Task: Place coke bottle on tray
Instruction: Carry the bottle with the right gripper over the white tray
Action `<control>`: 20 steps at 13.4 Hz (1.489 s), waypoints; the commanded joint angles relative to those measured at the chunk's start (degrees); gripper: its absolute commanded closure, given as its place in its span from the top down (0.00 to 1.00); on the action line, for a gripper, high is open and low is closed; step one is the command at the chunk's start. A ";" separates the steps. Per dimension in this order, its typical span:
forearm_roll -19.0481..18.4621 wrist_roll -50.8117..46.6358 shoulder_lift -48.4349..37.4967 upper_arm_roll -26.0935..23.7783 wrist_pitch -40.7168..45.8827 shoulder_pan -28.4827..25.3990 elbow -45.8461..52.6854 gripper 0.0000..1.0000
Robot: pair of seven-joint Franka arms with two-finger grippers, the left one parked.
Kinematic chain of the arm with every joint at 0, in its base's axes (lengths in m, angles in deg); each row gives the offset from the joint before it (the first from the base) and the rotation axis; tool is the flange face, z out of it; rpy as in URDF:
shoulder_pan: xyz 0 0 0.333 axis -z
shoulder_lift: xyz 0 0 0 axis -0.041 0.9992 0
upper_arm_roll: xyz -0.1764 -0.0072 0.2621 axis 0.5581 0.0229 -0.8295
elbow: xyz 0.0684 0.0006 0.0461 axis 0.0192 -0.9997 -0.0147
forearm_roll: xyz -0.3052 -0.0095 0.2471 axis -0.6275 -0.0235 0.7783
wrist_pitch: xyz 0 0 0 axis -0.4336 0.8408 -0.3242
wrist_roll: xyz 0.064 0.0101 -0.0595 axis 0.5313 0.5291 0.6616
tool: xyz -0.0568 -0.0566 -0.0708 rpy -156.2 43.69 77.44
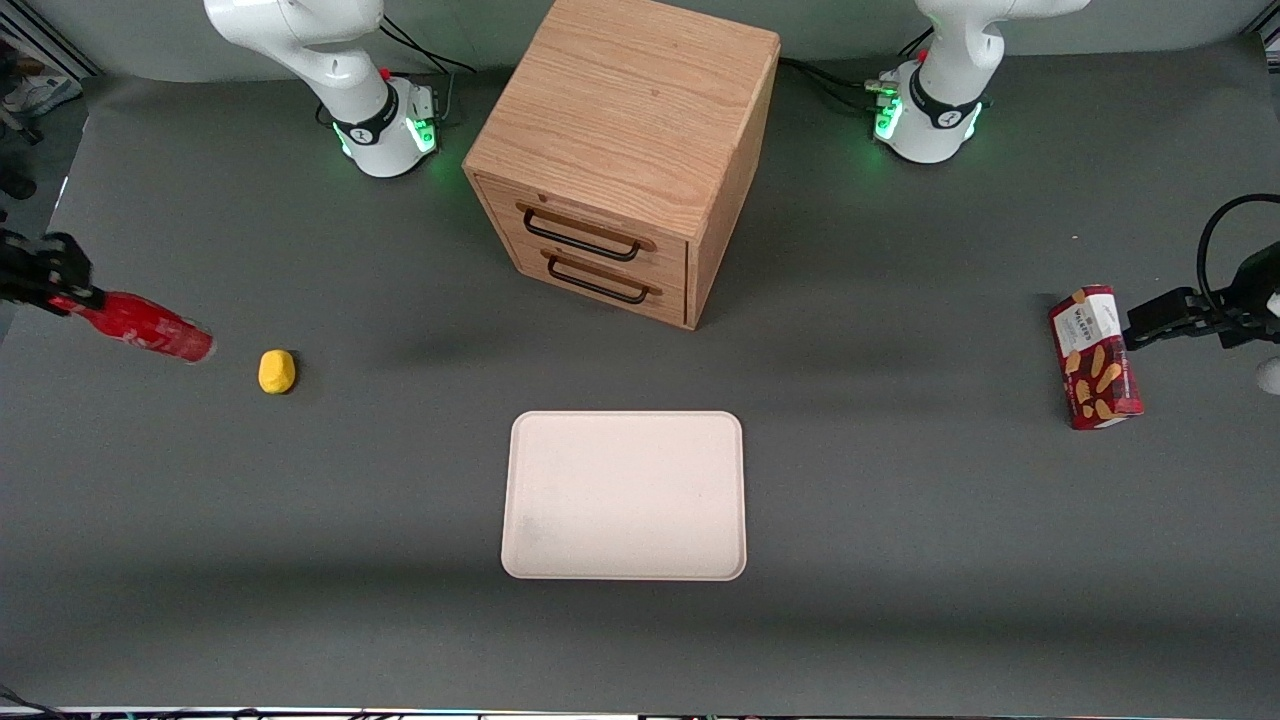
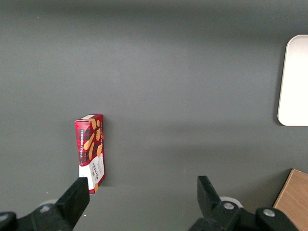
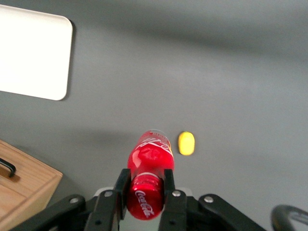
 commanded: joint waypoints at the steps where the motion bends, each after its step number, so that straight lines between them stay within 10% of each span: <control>1: -0.01 -11.51 8.54 -2.51 3.04 -4.65 11.00 0.00; 11: -0.28 -49.06 27.02 -14.99 0.07 -15.12 27.64 0.00; 20: -5.98 -49.88 33.60 -15.18 -12.23 -16.18 26.86 0.00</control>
